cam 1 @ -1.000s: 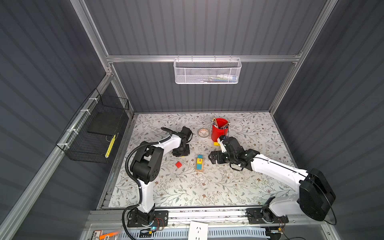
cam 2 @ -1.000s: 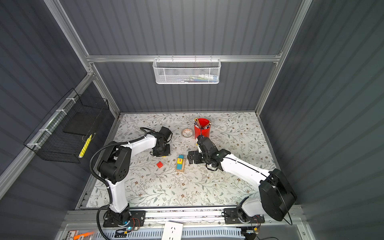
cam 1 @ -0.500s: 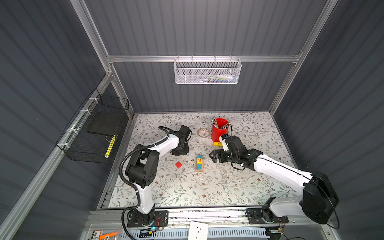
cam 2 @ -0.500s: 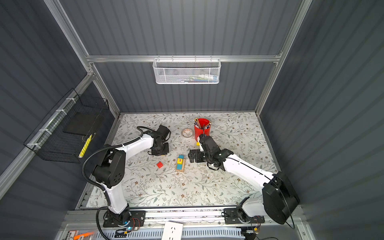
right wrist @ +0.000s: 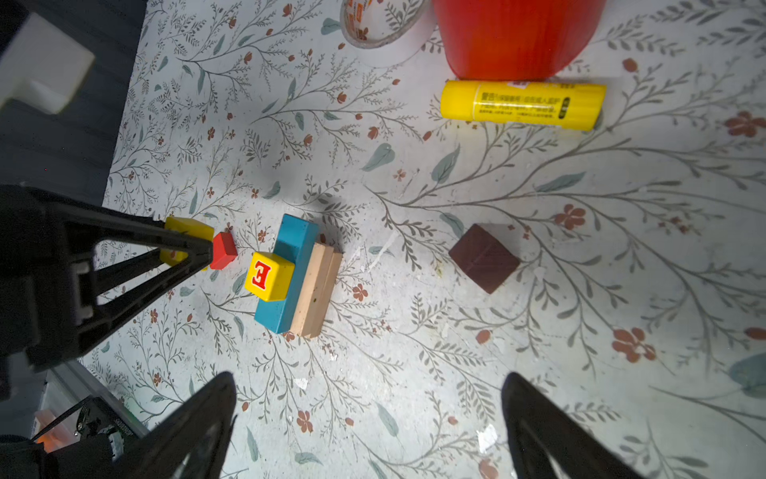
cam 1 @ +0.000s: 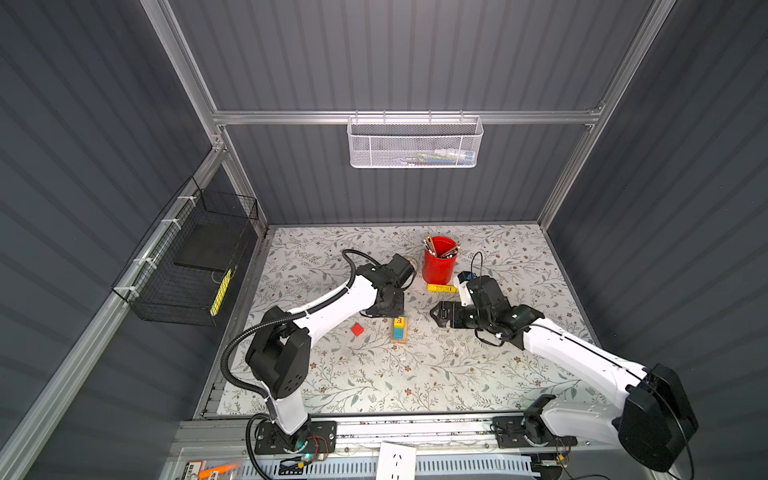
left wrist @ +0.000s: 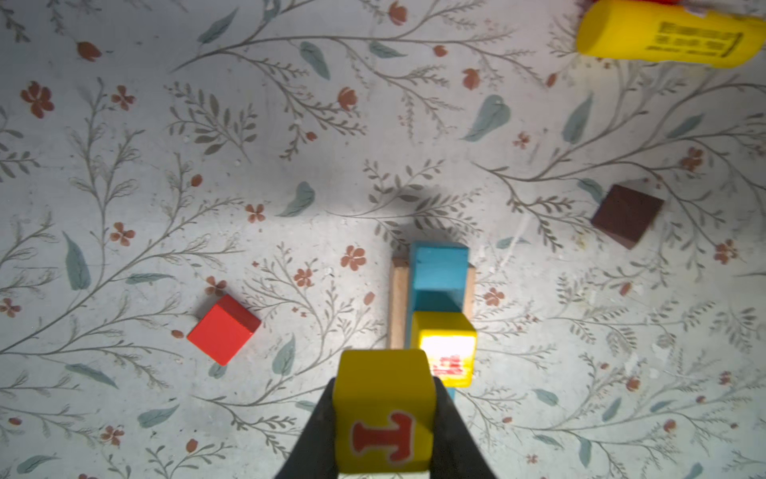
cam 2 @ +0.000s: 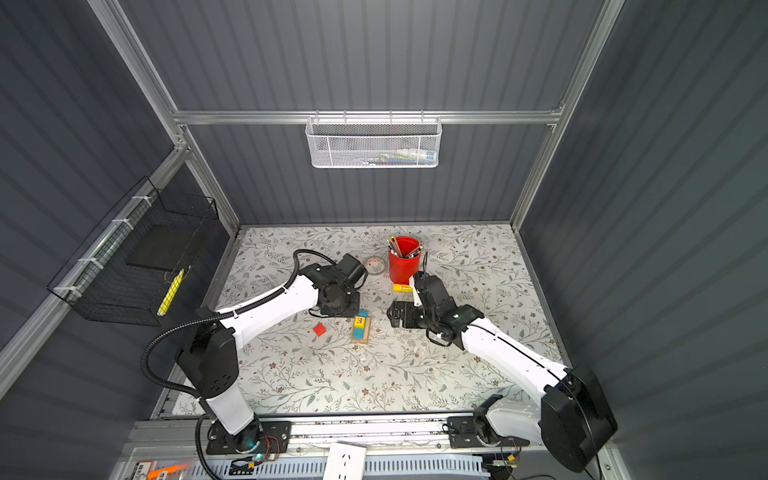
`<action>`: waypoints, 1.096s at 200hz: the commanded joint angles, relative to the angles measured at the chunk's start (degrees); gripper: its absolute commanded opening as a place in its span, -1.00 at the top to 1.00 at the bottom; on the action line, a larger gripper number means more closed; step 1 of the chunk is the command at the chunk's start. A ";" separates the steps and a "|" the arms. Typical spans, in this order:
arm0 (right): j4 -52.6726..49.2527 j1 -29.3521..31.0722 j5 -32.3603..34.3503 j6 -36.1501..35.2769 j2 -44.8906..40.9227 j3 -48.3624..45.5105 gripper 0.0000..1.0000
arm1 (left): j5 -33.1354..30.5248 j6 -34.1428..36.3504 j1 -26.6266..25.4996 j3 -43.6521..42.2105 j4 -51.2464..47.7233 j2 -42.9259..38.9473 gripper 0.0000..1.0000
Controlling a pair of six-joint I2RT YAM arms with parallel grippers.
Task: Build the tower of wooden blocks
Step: 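Carry the yellow T cube over the teal bar with the left gripper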
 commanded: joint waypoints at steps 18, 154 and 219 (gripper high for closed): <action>0.32 -2.34 -2.51 1.45 -2.73 -3.45 -0.98 | 1.86 -3.14 -2.91 4.35 -3.60 0.05 0.65; 2.81 -4.71 -3.79 2.00 -4.89 -6.61 -0.98 | 1.47 -0.86 -3.65 4.98 -3.06 6.19 0.66; 2.94 -5.32 -3.69 2.19 -4.83 -6.90 -0.98 | 0.50 -0.53 -3.62 6.52 -3.55 8.72 0.62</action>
